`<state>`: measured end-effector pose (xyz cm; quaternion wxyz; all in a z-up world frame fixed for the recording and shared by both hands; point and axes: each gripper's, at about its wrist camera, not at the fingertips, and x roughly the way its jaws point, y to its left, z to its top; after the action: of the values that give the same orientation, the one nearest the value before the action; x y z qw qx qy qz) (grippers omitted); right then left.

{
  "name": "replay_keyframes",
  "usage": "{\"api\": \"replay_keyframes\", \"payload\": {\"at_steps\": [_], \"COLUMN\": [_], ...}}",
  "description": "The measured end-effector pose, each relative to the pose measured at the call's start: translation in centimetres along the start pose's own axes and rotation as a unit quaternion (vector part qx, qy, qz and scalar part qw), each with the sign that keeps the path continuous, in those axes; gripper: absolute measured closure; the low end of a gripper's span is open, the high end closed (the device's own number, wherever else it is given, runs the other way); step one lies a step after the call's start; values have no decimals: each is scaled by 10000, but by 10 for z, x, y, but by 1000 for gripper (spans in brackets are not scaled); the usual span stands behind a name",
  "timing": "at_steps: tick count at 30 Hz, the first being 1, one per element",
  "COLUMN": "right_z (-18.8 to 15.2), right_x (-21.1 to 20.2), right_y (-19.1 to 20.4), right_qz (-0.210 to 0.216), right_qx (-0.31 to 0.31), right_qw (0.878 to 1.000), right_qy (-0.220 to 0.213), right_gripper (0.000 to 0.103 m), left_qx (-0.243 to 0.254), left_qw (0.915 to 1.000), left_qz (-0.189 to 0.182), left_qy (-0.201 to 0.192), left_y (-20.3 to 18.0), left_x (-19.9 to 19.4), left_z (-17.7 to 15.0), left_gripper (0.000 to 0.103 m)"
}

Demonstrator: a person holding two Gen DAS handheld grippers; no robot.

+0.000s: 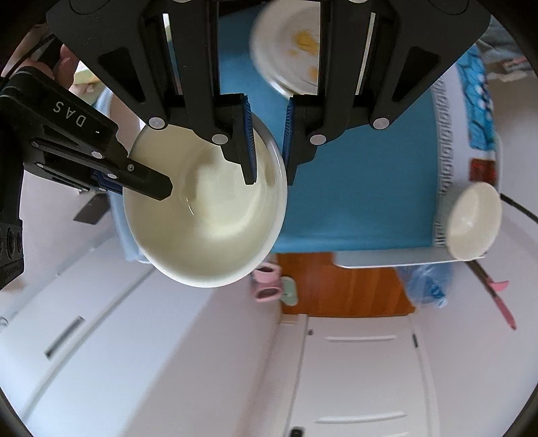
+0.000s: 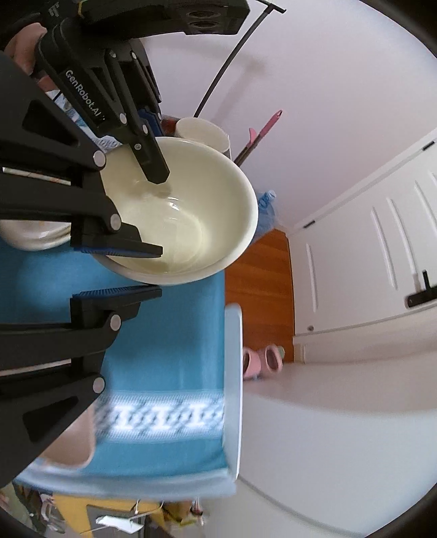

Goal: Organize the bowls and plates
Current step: 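Carry the cream bowl and lower it into the beige basin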

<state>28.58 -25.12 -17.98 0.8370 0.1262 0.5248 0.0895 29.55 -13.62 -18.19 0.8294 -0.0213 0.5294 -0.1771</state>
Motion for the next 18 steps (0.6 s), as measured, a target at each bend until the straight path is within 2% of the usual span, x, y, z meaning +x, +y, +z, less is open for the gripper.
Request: {"api": "replay_keyframes", "payload": {"at_steps": [8,13,18], "right_z": [-52,-82,-109], "right_x": [-52,-53,-34], "right_y": [-75,-105,-133], "right_qz": [-229,-255,-218], "right_qx": [91,143,145], "right_qw": [9997,9995,9991], "right_qy": [33,141,341], "right_gripper": [88,88,88], "left_qx": [176,141,157], "left_qw": [9996,9993,9988], "left_qz": [-148,-157,-41], "left_qy": [159,316,461], "left_y": [-91,-123,-139], "left_x": [14,35,60], "left_z": [-49,-79,-102], "left_gripper": [90,90,90]}}
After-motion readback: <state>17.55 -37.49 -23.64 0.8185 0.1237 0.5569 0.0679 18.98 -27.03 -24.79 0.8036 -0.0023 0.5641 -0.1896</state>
